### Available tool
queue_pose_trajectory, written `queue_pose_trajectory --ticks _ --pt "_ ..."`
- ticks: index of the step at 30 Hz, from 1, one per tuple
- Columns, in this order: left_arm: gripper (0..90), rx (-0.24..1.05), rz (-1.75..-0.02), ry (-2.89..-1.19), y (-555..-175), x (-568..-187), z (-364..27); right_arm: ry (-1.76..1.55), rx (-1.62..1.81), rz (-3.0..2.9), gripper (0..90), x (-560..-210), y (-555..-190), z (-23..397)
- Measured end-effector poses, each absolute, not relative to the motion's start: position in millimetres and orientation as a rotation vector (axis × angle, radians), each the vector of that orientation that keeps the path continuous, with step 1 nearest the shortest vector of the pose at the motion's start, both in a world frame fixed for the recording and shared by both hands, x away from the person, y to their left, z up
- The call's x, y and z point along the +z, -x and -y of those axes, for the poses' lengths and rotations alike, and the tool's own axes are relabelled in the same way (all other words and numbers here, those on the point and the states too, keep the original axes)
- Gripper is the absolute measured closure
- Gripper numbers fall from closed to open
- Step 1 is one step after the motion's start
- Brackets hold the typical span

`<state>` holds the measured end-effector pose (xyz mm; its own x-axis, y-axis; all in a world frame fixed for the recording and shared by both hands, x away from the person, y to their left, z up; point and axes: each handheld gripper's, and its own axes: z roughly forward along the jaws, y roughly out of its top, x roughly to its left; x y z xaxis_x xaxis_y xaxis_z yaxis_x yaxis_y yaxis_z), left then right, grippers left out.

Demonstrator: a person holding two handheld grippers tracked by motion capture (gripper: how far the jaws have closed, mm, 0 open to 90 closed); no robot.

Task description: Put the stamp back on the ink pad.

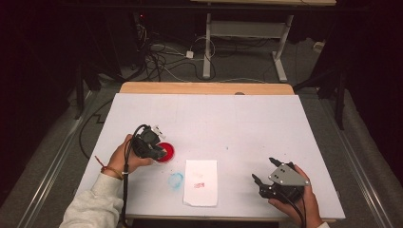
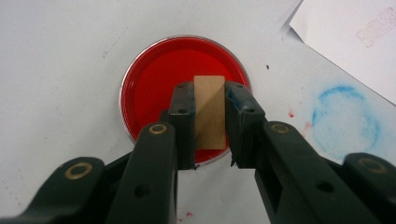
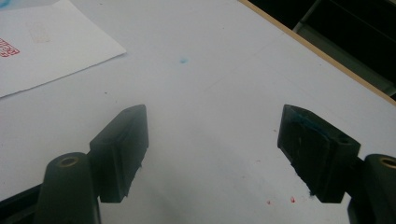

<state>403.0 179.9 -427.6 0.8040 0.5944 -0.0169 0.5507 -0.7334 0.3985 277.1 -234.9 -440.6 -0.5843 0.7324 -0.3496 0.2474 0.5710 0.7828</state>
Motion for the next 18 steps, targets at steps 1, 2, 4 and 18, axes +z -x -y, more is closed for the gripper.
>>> queue_pose_trajectory --ticks 1,2,4,18 --pt "72.8 0.156 -0.857 -2.604 -403 -428 -180 -0.777 0.917 -2.124 25.1 -441 -277 235" --pt "73.0 0.157 -0.858 -2.606 -403 -428 -179 -0.778 0.918 -2.124 25.1 -441 -277 235" --pt "73.5 0.171 -0.860 -2.598 -403 -428 -180 -0.777 0.917 -2.124 25.2 -441 -277 235" --pt "60.8 0.271 -0.857 -2.537 -396 -416 -182 -0.774 0.917 -2.120 25.2 -440 -276 234"
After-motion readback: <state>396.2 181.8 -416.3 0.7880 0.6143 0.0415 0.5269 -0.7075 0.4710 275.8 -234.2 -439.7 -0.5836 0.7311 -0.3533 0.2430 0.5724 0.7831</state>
